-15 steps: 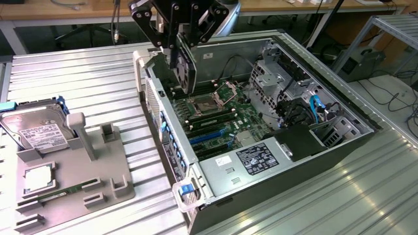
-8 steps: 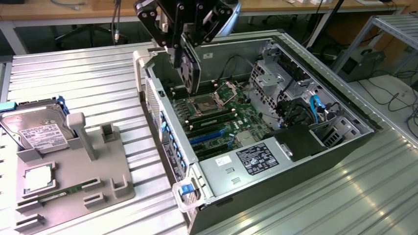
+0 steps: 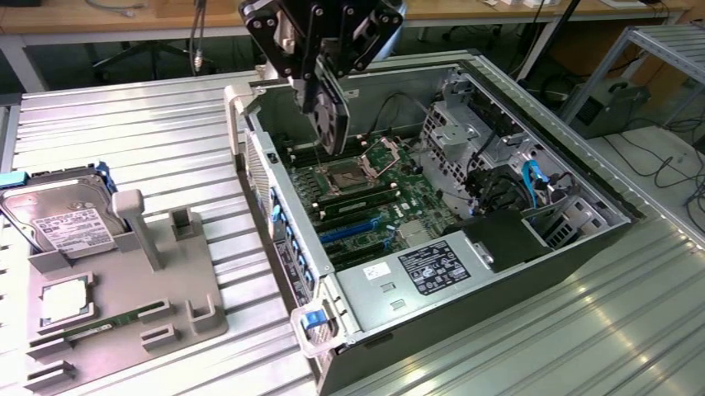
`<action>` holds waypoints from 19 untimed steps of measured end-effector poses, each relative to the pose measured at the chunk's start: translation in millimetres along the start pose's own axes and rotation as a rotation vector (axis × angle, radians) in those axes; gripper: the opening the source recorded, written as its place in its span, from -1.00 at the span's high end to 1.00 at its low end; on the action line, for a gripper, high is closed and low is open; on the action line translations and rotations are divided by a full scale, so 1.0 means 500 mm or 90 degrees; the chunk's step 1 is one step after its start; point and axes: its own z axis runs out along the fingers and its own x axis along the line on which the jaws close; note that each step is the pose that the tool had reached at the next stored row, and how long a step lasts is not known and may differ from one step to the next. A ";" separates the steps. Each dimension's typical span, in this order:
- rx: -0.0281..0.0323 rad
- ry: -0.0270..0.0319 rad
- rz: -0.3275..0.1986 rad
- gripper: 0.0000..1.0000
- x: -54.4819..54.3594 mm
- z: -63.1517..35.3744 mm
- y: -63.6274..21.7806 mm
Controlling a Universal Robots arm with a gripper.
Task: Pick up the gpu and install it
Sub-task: 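Pick up the gpu and move the gpu toward the slot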
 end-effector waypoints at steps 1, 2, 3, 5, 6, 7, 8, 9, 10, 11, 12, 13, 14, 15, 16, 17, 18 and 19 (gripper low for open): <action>0.0000 0.0001 0.000 0.44 -0.002 0.000 0.000; 0.0000 0.0003 0.000 0.44 -0.004 0.000 0.000; 0.0000 0.0004 0.000 0.44 -0.007 0.000 0.000; 0.0000 0.0006 0.000 0.44 -0.011 0.000 0.000; 0.0000 0.0007 0.000 0.44 -0.012 0.000 0.000; 0.0000 0.0008 0.000 0.44 -0.014 0.000 0.000; 0.0000 0.0009 0.000 0.44 -0.017 0.000 0.000; 0.0000 0.0010 0.000 0.44 -0.019 0.000 0.000; 0.0001 0.0011 0.000 0.44 -0.020 0.000 0.000; 0.0001 0.0012 0.000 0.44 -0.023 0.000 0.000; 0.0000 0.0012 0.000 0.44 -0.025 0.000 0.001; 0.0000 0.0012 0.000 0.44 -0.026 0.000 0.001; 0.0001 0.0013 0.000 0.44 -0.028 0.000 0.001; 0.0000 0.0014 0.000 0.44 -0.030 0.000 0.001; 0.0000 0.0015 0.000 0.44 -0.032 0.000 0.001; 0.0001 0.0017 0.000 0.44 -0.035 0.000 0.001; 0.0000 0.0018 0.000 0.44 -0.038 0.000 0.001; 0.0000 0.0020 0.000 0.44 -0.040 0.000 0.001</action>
